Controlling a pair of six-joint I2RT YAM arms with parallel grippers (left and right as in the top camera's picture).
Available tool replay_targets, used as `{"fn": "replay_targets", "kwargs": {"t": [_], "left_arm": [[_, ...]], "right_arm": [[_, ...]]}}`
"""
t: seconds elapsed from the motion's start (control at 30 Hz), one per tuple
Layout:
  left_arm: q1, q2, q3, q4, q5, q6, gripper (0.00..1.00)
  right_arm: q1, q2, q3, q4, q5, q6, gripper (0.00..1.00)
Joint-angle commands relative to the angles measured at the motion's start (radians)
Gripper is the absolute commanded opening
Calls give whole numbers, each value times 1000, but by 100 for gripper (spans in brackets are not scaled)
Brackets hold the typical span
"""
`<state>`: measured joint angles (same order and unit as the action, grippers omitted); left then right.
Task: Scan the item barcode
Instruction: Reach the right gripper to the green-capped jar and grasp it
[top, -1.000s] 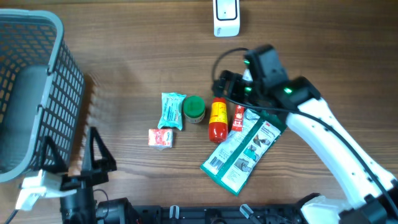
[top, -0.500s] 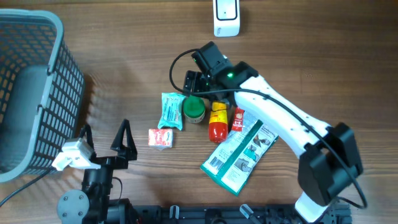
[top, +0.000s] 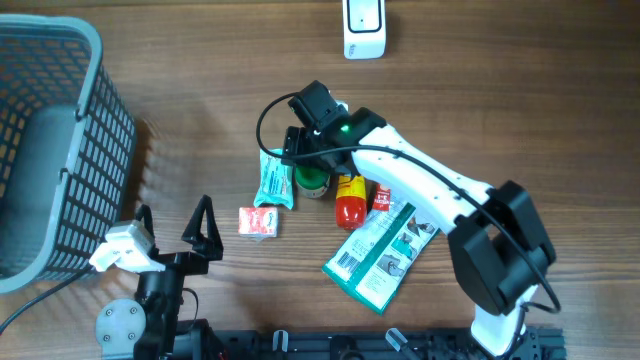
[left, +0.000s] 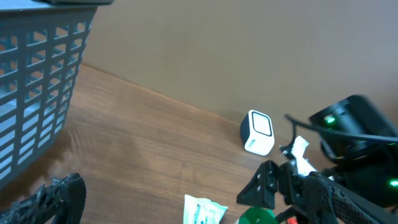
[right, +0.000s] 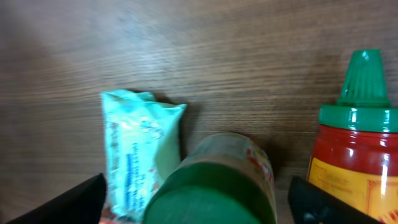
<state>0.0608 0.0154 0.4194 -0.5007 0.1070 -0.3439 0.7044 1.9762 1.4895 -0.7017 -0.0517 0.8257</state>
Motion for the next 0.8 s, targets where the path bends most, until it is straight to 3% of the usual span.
{"fn": "replay_targets", "kwargs": {"t": [0.0,0.43,0.6,0.77], "left_arm": [[-4,-8,0,-8,16,-9,100],[-4,-8,0,-43,16,-9,100],[-4,-8,0,-43,16,-9,100],[-4,-8,0,-44,16,-8,100]], "right_arm": [[-2,37,21,-23,-22,-6,90],[18,122,21,-82,-39,-41,83],[31,141,22,-126,-45,-40,69],[31,140,31,-134,-76,-41,65]]}}
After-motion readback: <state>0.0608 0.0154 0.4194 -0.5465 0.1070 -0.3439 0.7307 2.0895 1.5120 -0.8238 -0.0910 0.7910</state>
